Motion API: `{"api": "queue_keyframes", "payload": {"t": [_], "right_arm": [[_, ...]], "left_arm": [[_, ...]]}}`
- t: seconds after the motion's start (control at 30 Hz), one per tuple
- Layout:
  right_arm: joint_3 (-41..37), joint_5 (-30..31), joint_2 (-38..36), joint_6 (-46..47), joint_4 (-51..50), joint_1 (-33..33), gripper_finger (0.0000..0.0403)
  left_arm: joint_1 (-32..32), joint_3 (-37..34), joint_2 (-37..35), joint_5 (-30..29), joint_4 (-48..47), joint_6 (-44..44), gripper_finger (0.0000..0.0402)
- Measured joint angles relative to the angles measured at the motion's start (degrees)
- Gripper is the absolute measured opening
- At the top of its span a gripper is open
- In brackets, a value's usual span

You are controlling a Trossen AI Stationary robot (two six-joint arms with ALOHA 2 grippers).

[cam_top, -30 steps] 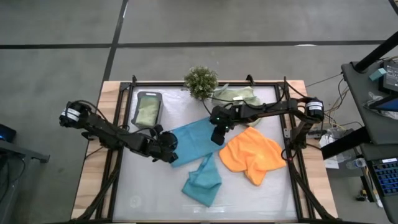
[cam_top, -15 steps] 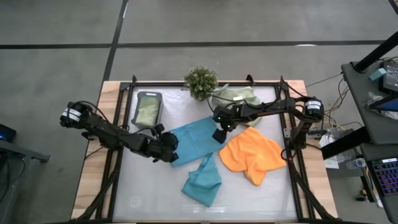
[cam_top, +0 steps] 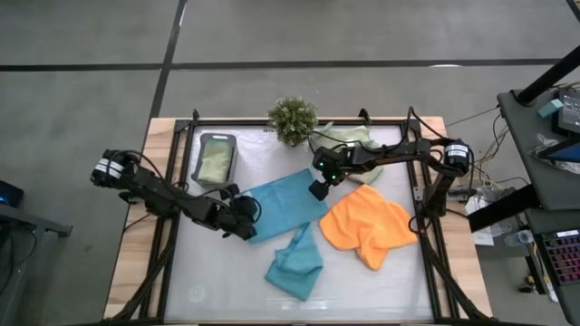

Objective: Fold microfiber towels
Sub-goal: Fold the left blue microfiber cloth

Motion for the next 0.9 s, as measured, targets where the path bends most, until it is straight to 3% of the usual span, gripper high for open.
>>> {"api": "queue_keyframes", "payload": {"t": [0.33,0.57,0.77,0.9], "right_arm": [[-5.0,-0.7,2.1,2.3,13.2,0.1,0.0304],[-5.3,-9.5,3.0,0.6,19.1,0.4,0.0302],[-5.4,-12.6,3.1,-0.6,19.7,0.5,0.0289],[-5.5,-14.0,2.8,-2.0,15.0,0.5,0.0274]], "left_arm": [[0.0,0.0,2.6,0.0,0.4,-0.1,0.0109],[0.0,0.1,2.6,0.0,2.2,-0.2,0.0109],[0.0,0.1,2.6,0.0,5.0,-0.1,0.0109],[0.0,0.1,2.6,0.0,5.0,-0.2,0.0109]]}}
